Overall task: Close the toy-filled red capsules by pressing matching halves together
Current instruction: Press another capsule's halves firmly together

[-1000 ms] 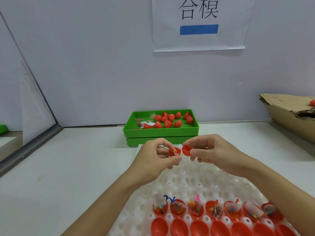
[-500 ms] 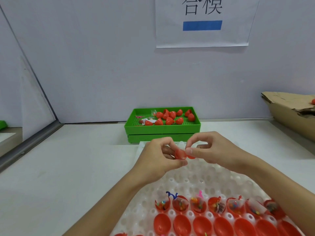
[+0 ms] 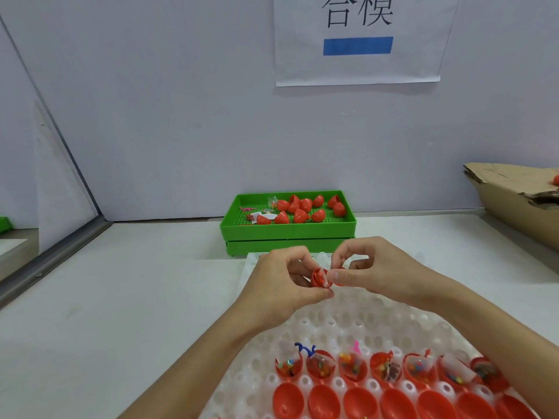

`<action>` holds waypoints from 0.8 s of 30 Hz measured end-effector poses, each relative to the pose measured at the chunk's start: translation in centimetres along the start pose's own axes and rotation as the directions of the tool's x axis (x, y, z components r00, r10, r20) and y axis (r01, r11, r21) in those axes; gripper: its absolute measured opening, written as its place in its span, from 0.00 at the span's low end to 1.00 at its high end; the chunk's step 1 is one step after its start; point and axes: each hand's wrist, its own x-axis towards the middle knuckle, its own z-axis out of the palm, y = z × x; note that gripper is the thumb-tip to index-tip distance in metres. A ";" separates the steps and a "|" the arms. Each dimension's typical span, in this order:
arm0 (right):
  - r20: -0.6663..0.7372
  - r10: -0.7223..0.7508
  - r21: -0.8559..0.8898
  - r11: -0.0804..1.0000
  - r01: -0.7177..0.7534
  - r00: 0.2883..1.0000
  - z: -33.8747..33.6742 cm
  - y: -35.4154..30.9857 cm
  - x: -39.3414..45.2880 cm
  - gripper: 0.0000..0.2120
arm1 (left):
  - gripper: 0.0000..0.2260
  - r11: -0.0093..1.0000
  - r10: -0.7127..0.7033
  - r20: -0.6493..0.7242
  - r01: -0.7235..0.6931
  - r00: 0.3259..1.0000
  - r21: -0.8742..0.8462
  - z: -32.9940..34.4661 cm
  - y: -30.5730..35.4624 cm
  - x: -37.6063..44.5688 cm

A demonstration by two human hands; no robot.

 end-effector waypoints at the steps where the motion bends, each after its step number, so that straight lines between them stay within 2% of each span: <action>1: 0.001 0.002 0.004 1.000 -0.002 1.000 0.0 0.0 0.0 0.08 | 0.12 1.000 0.000 -0.001 0.000 1.000 0.000 0.0 0.0 0.0; 4: 0.008 0.009 0.024 1.000 -0.009 1.000 0.0 -0.3 -0.1 0.12 | 0.11 1.000 0.005 -0.007 -0.004 1.000 0.009 0.0 0.0 0.0; 9: -0.005 0.044 -0.067 0.997 -0.044 0.999 0.1 -0.3 -0.1 0.24 | 0.11 1.000 0.016 -0.002 -0.016 1.000 0.017 0.1 0.0 0.0; 17: 0.002 0.029 -0.051 0.998 -0.029 1.000 0.2 -0.3 0.0 0.17 | 0.11 0.999 0.024 0.005 -0.024 1.000 0.026 0.1 0.0 -0.1; 24: -0.012 0.036 -0.077 0.996 -0.036 0.999 0.2 -0.5 -0.1 0.25 | 0.11 0.999 0.027 0.007 -0.027 1.000 0.026 0.2 0.1 -0.1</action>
